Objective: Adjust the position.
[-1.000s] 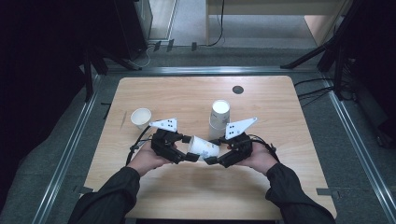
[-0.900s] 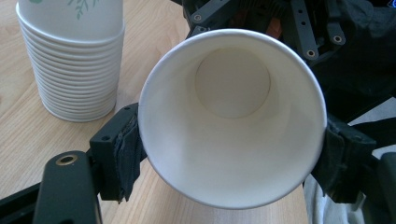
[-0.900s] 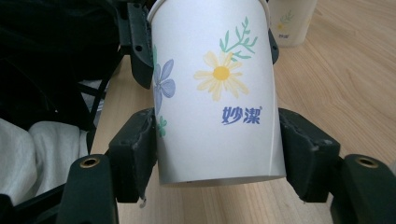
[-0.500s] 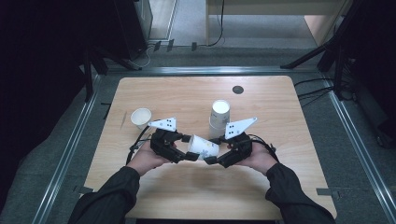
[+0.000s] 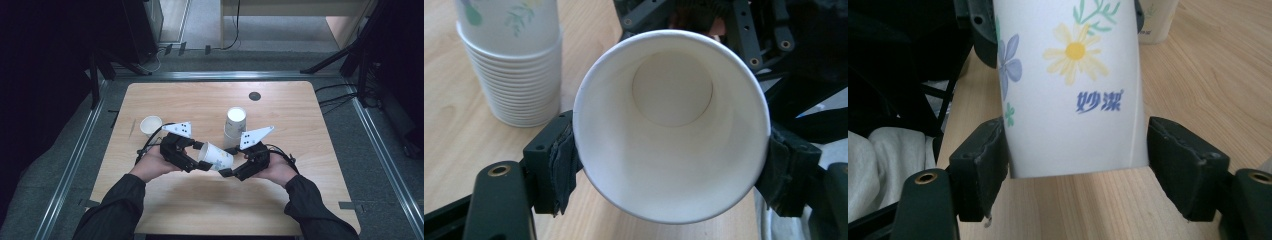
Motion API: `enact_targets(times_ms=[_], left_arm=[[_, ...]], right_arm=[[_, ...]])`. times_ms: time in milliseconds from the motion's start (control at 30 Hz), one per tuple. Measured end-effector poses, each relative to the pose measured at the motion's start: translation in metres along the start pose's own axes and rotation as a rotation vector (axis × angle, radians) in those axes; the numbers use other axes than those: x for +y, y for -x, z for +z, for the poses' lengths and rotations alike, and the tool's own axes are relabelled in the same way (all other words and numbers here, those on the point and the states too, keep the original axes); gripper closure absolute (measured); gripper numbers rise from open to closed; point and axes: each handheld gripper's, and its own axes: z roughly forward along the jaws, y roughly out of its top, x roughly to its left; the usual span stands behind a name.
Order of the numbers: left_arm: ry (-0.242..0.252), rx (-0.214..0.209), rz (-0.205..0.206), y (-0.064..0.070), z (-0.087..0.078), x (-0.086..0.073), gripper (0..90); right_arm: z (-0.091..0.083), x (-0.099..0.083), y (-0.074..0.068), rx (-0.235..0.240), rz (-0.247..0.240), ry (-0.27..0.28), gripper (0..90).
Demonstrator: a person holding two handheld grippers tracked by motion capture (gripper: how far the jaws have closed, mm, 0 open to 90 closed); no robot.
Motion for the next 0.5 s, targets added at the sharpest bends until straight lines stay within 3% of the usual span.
enact_targets(times_ms=[167, 367, 500], left_arm=[[-0.089, 0.029, 0.033, 0.0, -0.003, 0.014, 23.0], [-0.231, 0.063, 0.088, 0.003, -0.002, 0.032, 23.0], [-0.309, 0.077, 0.101, 0.004, 0.001, 0.038, 23.1]], right_arm=[[0.002, 0.001, -0.001, -0.008, -0.005, -0.006, 26.5], [0.007, 0.002, -0.001, -0.024, -0.015, 0.001, 26.6], [0.009, 0.004, -0.002, -0.025, -0.015, -0.002, 26.6]])
